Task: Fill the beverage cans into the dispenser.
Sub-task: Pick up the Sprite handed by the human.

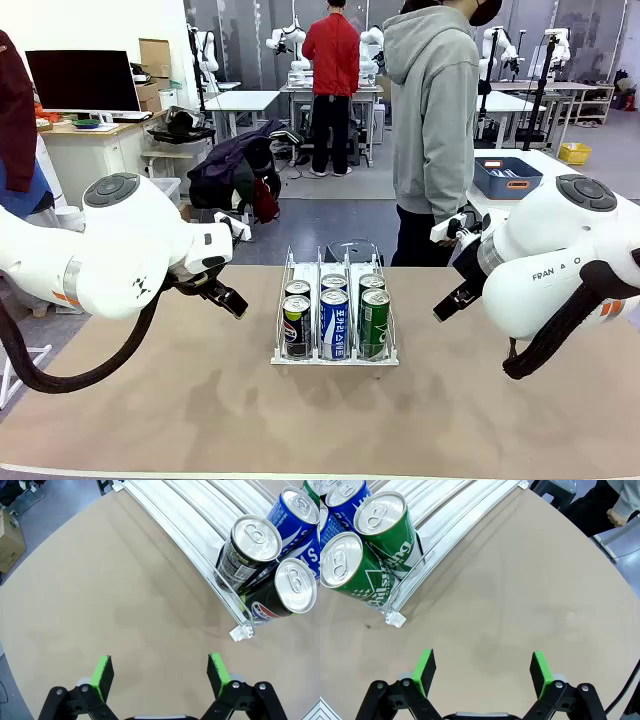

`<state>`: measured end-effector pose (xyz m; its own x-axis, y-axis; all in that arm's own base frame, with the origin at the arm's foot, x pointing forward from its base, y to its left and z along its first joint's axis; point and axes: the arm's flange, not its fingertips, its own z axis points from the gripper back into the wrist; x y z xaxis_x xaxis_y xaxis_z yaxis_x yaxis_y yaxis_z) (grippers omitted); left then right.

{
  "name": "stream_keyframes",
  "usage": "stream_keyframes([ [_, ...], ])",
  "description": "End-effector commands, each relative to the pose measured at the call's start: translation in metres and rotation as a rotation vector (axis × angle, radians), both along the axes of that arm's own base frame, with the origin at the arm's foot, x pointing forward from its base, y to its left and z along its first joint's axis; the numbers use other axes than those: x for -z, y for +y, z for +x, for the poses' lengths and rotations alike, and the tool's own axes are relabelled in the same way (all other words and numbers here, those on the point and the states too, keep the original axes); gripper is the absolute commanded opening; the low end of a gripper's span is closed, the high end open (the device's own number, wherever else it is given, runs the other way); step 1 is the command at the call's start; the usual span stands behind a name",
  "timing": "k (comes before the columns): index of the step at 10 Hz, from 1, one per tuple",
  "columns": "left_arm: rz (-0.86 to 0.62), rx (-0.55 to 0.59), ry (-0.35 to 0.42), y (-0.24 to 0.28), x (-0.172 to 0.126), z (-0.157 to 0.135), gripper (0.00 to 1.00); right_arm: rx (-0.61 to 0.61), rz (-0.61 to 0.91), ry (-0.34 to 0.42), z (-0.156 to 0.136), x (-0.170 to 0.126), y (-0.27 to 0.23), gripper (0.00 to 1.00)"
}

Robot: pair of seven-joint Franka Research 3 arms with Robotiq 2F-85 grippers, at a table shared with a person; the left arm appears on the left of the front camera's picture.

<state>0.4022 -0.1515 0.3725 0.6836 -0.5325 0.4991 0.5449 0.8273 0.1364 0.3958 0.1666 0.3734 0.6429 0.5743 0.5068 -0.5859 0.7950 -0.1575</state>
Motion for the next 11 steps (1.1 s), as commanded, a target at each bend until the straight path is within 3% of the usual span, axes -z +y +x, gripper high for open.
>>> stream_keyframes([
  [1, 0.000, 0.000, 0.000, 0.0000, 0.0000, 0.0000, 1.00, 0.000, 0.000, 0.000, 0.0000, 0.0000, 0.0000, 1.00],
  [11, 0.000, 0.000, 0.000, 0.0000, 0.0000, 0.0000, 1.00, 0.000, 0.000, 0.000, 0.0000, 0.0000, 0.0000, 1.00],
])
